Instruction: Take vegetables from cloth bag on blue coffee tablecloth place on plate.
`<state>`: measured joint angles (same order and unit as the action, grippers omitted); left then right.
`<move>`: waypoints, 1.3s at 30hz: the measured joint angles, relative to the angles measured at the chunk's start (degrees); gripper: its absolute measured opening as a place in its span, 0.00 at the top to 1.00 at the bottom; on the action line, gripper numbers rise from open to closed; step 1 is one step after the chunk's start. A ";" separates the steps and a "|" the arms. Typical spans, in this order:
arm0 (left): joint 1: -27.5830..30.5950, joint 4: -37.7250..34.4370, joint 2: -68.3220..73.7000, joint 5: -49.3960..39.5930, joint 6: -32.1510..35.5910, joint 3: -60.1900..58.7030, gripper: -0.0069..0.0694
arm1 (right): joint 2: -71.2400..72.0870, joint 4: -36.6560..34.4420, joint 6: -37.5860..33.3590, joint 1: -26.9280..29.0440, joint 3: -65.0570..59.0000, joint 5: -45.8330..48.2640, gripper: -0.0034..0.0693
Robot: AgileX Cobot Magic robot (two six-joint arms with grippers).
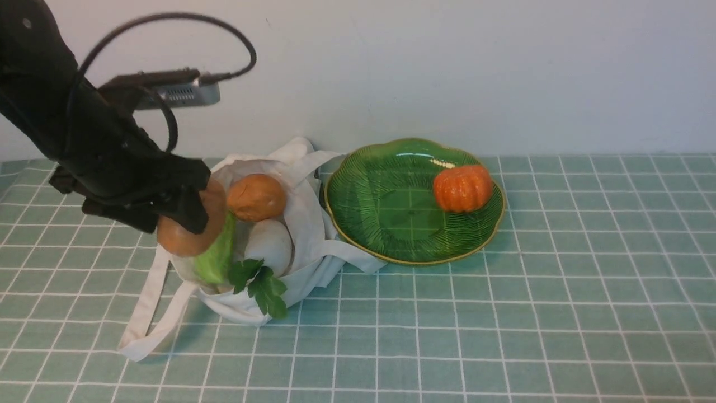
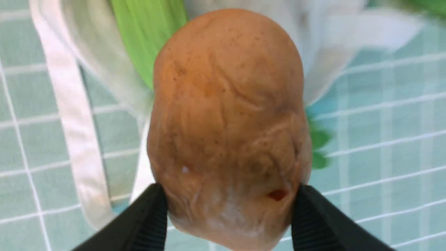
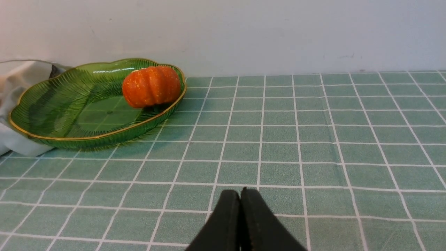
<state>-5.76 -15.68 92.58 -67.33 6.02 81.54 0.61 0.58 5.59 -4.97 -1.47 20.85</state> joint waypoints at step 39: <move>-20.66 -5.68 44.56 6.38 -5.44 45.17 0.01 | 0.00 0.00 0.00 0.00 0.00 0.00 0.97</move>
<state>-26.42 -21.36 137.14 -60.94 0.58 126.70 0.61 0.58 5.59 -4.97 -1.47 20.85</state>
